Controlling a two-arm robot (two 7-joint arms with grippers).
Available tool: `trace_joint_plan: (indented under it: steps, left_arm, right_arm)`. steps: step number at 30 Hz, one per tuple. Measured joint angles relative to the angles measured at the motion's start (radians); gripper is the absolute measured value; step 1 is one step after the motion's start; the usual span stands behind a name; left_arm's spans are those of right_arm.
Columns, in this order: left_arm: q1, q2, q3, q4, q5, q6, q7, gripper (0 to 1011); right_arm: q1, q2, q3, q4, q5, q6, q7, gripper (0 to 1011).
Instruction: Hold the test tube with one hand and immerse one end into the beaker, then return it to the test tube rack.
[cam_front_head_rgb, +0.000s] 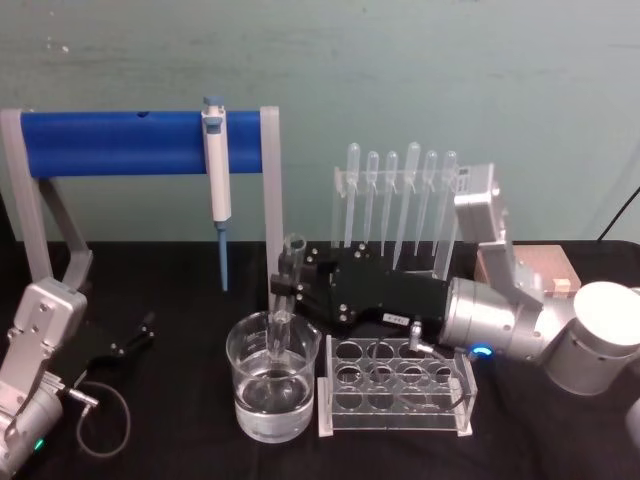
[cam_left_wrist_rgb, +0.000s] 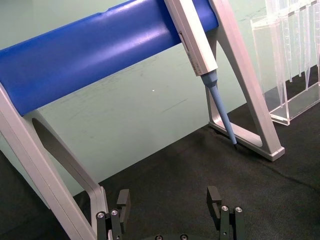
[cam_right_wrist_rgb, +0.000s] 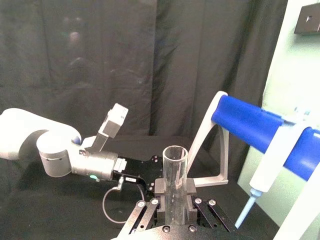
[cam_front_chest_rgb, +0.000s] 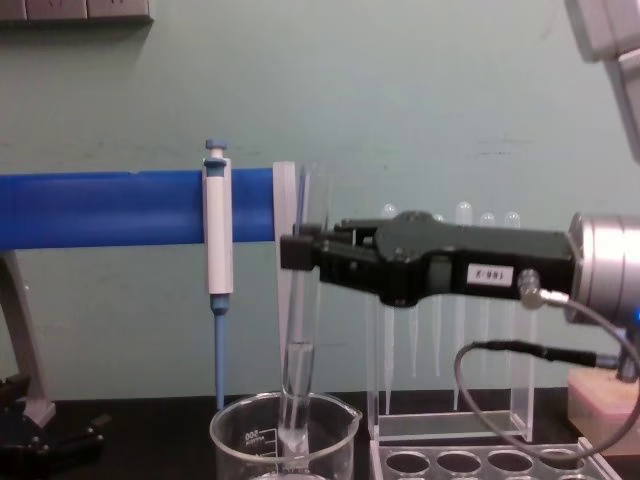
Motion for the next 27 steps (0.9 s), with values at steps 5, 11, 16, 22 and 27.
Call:
trace_joint_plan:
  steps: [5, 11, 16, 22, 27]
  left_arm:
    - [0.0, 0.0, 0.0, 0.0, 0.0, 0.0, 0.0, 1000]
    - [0.0, 0.0, 0.0, 0.0, 0.0, 0.0, 0.0, 1000]
    - [0.0, 0.0, 0.0, 0.0, 0.0, 0.0, 0.0, 1000]
    - [0.0, 0.0, 0.0, 0.0, 0.0, 0.0, 0.0, 1000]
    - [0.0, 0.0, 0.0, 0.0, 0.0, 0.0, 0.0, 1000]
  right_arm:
    - [0.0, 0.033, 0.01, -0.056, 0.011, 0.023, -0.015, 224]
    - [-0.01, 0.07, 0.026, -0.108, 0.02, 0.037, -0.037, 224]
    - [-0.028, 0.111, 0.047, -0.16, 0.03, 0.046, -0.057, 224]
    - [-0.061, 0.158, 0.073, -0.22, 0.039, 0.052, -0.08, 224]
    - [-0.094, 0.191, 0.091, -0.252, 0.046, 0.053, -0.093, 224]
